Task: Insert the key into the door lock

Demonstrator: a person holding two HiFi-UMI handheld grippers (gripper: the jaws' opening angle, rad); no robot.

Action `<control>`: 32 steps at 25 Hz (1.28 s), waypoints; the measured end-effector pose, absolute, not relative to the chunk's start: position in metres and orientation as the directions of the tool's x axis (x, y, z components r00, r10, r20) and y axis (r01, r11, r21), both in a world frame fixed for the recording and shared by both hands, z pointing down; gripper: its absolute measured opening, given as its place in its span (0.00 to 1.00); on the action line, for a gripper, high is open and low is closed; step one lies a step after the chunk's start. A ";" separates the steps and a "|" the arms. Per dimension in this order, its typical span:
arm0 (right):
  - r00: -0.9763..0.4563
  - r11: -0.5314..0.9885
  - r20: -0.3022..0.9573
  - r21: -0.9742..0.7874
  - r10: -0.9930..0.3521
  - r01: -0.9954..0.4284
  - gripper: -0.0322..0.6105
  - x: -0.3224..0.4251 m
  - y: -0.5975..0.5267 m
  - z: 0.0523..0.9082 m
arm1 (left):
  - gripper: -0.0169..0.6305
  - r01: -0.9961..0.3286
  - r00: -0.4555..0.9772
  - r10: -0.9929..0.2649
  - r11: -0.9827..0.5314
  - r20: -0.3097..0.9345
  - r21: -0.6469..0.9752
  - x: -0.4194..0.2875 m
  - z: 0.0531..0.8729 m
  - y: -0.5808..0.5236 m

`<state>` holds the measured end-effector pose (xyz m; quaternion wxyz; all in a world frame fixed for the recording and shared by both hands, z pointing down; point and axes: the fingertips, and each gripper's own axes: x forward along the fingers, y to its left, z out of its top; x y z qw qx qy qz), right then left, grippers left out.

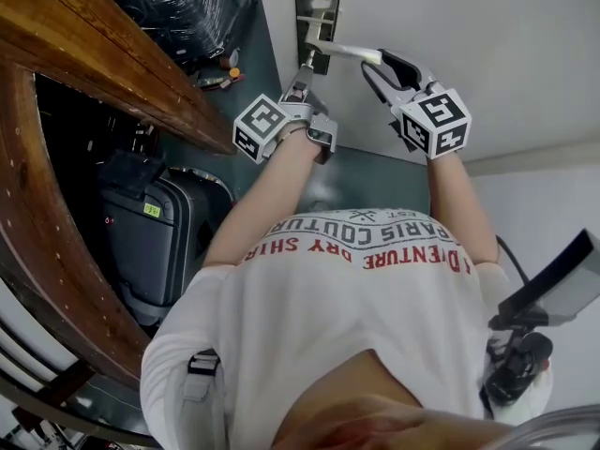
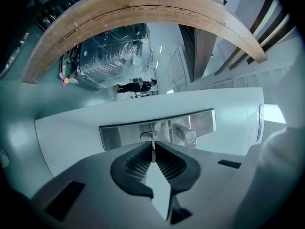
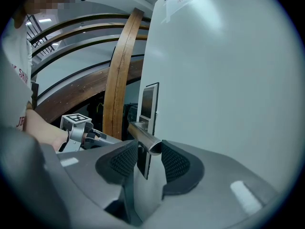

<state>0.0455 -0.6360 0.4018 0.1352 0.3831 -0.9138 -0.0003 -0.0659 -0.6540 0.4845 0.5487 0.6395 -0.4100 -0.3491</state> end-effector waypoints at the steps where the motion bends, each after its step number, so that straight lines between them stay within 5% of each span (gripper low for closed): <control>1: -0.670 0.707 0.248 0.103 -0.700 -0.700 0.28 0.046 -0.636 0.403 | 0.06 -0.135 0.418 -0.909 -0.058 0.003 0.989 -0.065 0.485 -0.655; 18: -0.680 0.722 0.263 0.117 -0.684 -0.682 0.27 0.043 -0.633 0.402 | 0.06 0.010 0.332 -0.943 -0.024 -0.026 1.000 -0.058 0.487 -0.676; 29: -0.687 0.732 0.273 0.117 -0.673 -0.671 0.27 0.043 -0.634 0.402 | 0.06 0.005 0.343 -0.936 -0.085 -0.081 0.996 -0.058 0.487 -0.680; 32: -0.668 0.713 0.268 0.130 -0.694 -0.689 0.27 0.048 -0.634 0.399 | 0.14 -0.054 0.382 -0.919 -0.129 -0.099 0.990 -0.059 0.484 -0.672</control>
